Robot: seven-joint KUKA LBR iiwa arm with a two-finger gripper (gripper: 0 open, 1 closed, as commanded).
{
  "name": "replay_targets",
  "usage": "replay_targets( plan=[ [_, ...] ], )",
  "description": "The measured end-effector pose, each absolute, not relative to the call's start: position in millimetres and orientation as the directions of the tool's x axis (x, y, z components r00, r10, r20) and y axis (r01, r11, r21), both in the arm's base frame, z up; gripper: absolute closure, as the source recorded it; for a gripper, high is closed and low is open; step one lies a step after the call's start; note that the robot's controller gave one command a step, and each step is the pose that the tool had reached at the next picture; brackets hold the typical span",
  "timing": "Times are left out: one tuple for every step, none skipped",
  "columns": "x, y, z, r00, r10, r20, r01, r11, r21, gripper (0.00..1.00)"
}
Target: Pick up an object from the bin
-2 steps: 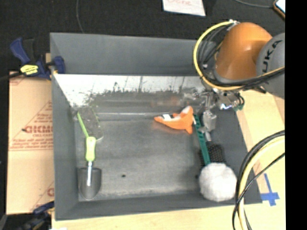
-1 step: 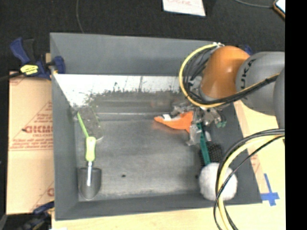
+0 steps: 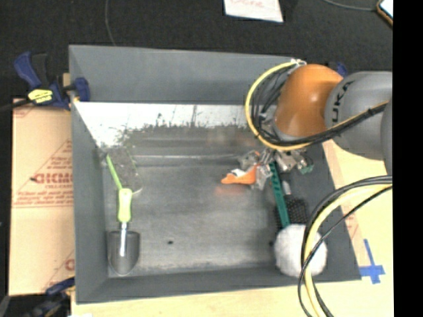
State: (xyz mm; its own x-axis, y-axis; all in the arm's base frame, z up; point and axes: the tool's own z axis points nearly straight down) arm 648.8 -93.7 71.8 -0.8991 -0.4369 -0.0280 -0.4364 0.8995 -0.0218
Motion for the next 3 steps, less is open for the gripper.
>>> replay_targets(
  plan=[
    [648.8,-93.7,71.8,-0.899,-0.437,-0.028,-0.436,0.900,-0.022,1.00],
    [649.1,-94.0,72.7,-0.899,-0.436,-0.029,-0.436,0.900,-0.022,1.00],
    [645.7,-93.3,90.8,-0.899,-0.437,-0.020,-0.436,0.900,-0.016,1.00]
  ],
)
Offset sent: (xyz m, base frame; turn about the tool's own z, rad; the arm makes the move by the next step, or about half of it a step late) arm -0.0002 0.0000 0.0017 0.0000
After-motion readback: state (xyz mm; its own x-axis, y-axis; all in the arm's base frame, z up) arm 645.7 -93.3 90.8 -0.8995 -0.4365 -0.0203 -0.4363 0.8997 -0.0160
